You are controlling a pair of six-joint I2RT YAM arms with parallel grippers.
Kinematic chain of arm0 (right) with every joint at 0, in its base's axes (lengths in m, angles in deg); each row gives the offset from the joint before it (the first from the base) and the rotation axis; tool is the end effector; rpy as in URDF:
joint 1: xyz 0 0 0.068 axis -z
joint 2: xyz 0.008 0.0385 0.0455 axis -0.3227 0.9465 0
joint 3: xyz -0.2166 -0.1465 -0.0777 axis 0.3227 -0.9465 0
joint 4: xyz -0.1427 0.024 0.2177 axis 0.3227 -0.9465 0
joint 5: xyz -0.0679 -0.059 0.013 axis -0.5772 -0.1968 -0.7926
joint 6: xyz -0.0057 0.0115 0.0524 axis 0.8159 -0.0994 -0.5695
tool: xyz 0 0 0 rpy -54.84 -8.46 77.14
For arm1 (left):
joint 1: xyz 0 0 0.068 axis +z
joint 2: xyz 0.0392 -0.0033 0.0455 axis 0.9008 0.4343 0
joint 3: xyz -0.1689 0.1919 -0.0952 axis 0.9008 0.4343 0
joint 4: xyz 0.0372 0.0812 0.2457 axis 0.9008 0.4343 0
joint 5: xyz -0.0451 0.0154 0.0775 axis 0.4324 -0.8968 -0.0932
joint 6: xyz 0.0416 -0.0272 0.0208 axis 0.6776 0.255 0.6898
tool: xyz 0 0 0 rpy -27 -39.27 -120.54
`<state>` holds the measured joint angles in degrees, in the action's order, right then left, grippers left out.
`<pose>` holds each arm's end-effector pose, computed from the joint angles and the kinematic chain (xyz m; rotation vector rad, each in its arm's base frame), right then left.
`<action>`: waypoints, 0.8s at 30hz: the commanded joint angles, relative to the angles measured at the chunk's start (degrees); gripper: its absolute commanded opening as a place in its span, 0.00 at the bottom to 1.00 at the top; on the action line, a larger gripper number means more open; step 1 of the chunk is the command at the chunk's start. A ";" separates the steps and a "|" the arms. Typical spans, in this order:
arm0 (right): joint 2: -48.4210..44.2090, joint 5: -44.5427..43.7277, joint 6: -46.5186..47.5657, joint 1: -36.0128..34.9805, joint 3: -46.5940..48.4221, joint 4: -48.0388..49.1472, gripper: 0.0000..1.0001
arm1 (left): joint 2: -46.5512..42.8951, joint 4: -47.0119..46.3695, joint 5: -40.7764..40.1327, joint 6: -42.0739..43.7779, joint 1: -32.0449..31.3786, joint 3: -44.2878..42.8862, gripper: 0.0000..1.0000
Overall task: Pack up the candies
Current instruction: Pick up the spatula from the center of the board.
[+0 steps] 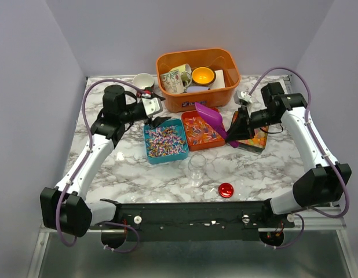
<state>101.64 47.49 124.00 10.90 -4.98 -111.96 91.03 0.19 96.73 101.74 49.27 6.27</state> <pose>0.2536 0.0687 0.3515 -1.3396 1.6827 1.1978 0.2579 -0.0976 0.3653 1.2298 1.2365 -0.5531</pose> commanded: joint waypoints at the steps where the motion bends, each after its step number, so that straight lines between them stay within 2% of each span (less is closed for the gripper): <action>1: 2.39 0.22 8.16 -1.48 -3.16 -11.36 0.01 | 2.70 -0.79 4.87 5.02 0.31 -1.13 0.79; 4: 3.36 -0.74 9.57 -3.67 -3.52 -11.36 0.01 | 4.38 -3.34 5.48 7.30 0.31 -0.78 0.75; 5: 3.71 -0.92 9.66 -4.20 -3.43 -11.36 0.01 | 4.64 -3.17 6.88 11.74 0.31 -0.69 0.75; 8: 5.03 -1.01 9.23 -4.91 -3.26 -11.27 0.01 | 4.47 -3.88 6.72 15.99 -0.75 -0.16 0.74; 9: 5.55 -1.62 9.14 -5.00 -3.26 -11.27 0.01 | 3.86 -3.35 6.80 21.23 -0.92 0.01 0.73; 12: 6.08 -4.07 9.22 -5.43 -2.82 -11.27 0.01 | 2.63 -4.05 6.80 29.06 -1.10 2.20 0.73; 16: 6.96 -5.93 9.31 -5.70 -2.11 -11.27 0.01 | 3.32 1.12 8.12 38.56 -1.10 0.38 0.73; 24: 6.26 -9.09 8.96 -5.61 -3.52 -11.27 0.01 | 3.77 8.95 9.27 49.40 -1.89 -1.04 0.71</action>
<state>108.35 41.15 132.22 5.63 -8.19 -112.29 95.18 3.84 103.42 140.80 48.12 6.43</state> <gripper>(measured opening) 0.169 0.712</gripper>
